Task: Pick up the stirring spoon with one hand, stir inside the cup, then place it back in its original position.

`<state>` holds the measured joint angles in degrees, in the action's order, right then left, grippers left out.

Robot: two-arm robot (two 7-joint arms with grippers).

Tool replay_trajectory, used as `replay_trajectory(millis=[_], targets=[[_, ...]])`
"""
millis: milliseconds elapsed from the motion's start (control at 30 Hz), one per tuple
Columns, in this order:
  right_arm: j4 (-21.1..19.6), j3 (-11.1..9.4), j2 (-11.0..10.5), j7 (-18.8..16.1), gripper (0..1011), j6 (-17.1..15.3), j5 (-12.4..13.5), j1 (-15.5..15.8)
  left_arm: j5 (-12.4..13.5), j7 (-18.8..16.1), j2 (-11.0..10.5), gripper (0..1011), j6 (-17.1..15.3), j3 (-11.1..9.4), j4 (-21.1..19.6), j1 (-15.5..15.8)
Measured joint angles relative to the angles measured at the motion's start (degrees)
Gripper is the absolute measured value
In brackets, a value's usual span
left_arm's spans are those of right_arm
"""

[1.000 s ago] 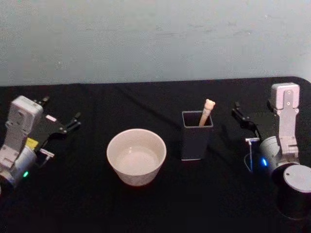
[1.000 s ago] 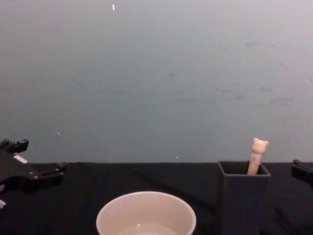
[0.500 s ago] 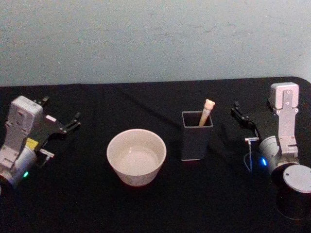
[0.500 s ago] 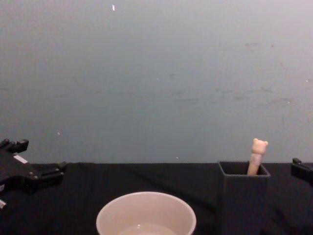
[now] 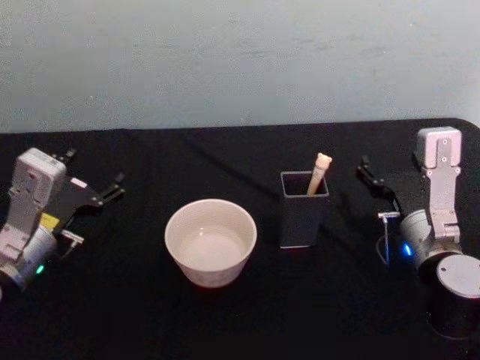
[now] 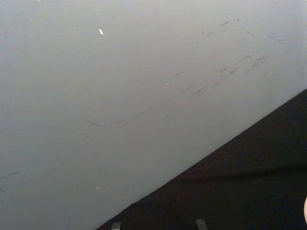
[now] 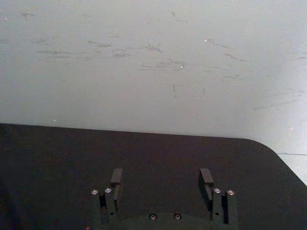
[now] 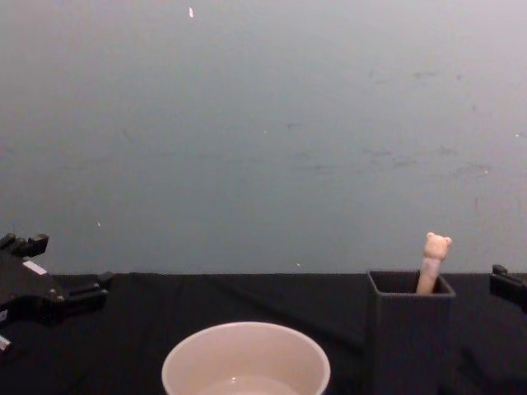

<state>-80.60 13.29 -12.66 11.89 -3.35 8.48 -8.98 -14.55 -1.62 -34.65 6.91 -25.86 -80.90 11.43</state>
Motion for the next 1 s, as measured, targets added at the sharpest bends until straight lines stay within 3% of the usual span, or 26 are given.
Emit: replay_trajectory(millis=[1000], targets=[[0.01, 0.02, 0.0, -0.01, 1000, 0.03, -0.03, 0.0, 0.0, 0.0, 0.0, 1001, 0.0, 0.0, 0.0, 0.0]])
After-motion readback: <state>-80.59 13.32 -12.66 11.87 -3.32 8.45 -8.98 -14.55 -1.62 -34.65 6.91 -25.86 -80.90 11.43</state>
